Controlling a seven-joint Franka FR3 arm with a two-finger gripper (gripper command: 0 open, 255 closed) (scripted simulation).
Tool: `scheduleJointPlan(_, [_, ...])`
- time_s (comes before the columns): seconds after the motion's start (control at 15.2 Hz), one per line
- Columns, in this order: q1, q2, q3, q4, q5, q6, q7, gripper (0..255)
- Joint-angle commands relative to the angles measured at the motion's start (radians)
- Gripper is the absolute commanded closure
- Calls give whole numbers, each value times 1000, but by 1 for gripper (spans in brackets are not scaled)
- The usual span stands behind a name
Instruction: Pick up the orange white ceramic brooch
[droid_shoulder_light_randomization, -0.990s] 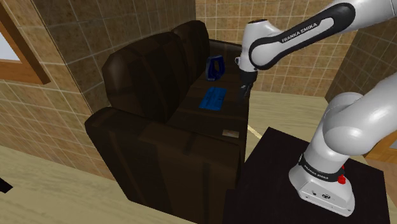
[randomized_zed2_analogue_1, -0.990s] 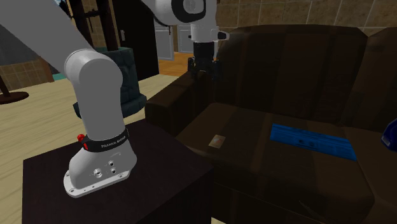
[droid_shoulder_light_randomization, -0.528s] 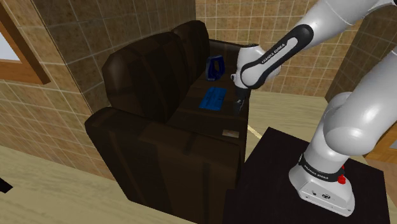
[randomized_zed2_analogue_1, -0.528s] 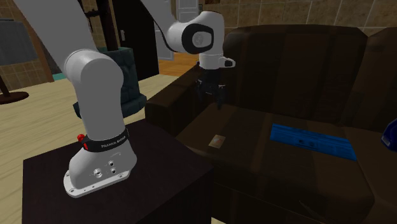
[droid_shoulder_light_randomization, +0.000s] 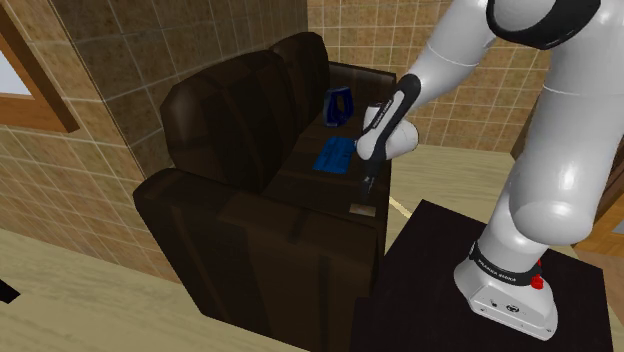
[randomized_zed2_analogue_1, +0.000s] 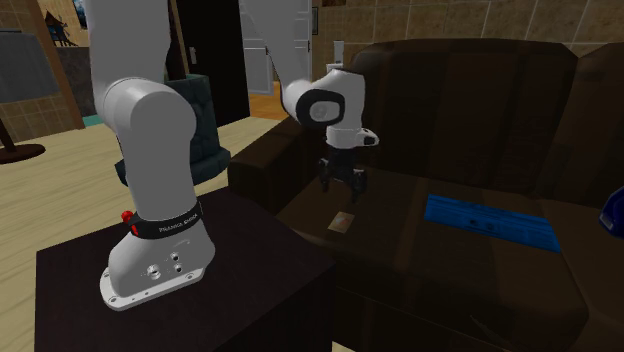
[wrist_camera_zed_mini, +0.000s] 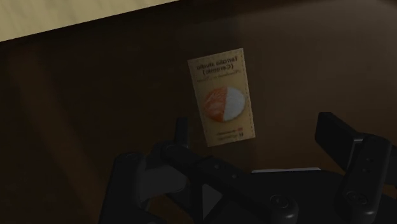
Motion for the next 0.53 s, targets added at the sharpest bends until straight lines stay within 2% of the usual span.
scheduleJointPlan(0.0, [-28,102,42,33,110,58,-100,0])
scheduleJointPlan(0.07, [-51,149,71,54,155,79,-142,0])
scheduleJointPlan(0.46, [-118,251,152,87,228,148,-204,0])
